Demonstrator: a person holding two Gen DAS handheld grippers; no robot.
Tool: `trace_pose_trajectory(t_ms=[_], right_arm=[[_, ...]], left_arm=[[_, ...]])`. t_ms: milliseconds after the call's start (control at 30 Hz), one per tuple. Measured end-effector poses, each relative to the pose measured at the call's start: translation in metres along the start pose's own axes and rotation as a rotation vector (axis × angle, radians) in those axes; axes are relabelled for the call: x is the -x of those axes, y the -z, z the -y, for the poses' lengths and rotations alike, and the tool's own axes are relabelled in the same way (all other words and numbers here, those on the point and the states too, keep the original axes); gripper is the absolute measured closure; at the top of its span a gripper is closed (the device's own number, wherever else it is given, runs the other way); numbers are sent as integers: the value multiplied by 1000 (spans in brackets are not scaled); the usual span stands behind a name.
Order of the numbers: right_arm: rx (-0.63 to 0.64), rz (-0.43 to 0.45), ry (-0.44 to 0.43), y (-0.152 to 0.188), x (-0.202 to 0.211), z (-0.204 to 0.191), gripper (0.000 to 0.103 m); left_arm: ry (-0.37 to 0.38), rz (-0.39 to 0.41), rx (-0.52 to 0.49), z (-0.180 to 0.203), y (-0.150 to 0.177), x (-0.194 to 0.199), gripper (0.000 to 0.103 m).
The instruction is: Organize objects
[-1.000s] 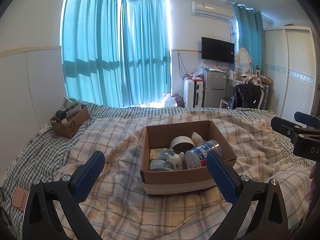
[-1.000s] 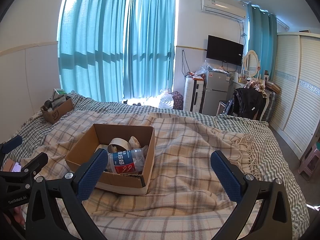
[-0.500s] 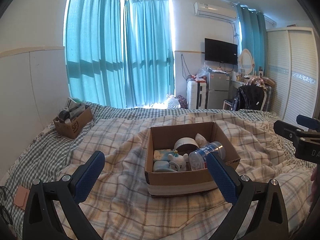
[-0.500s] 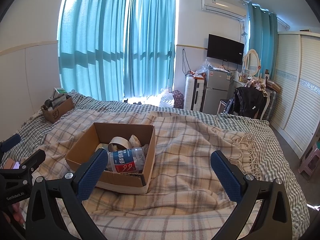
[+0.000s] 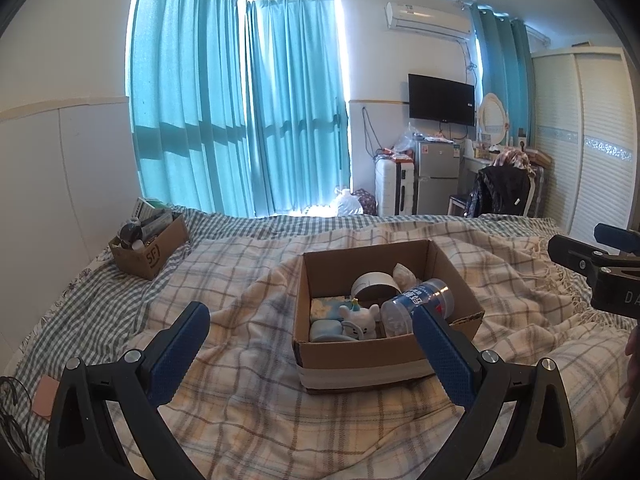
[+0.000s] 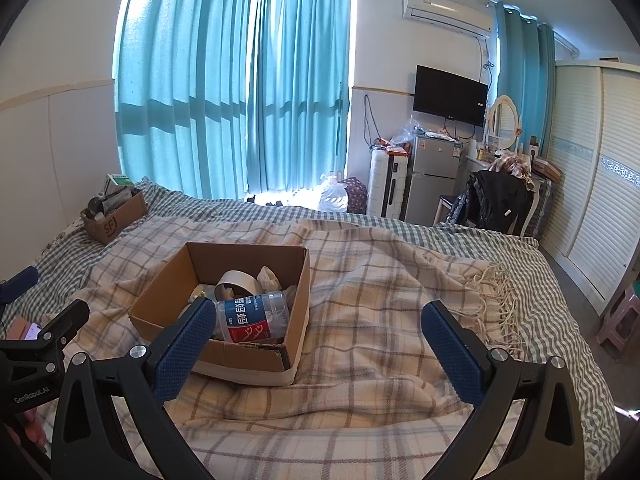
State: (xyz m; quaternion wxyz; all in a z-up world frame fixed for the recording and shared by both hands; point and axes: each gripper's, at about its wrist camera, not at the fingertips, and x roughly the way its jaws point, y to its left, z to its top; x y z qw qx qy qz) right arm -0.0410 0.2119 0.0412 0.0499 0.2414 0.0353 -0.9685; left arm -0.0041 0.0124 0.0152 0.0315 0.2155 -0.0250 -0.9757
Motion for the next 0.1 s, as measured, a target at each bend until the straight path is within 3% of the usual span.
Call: trace_pose_trajectory(t_ms=[100], right_arm=[[-1, 1, -1, 0, 0, 0, 0]], left_arm=[[0, 3, -6, 1, 0, 0, 0]])
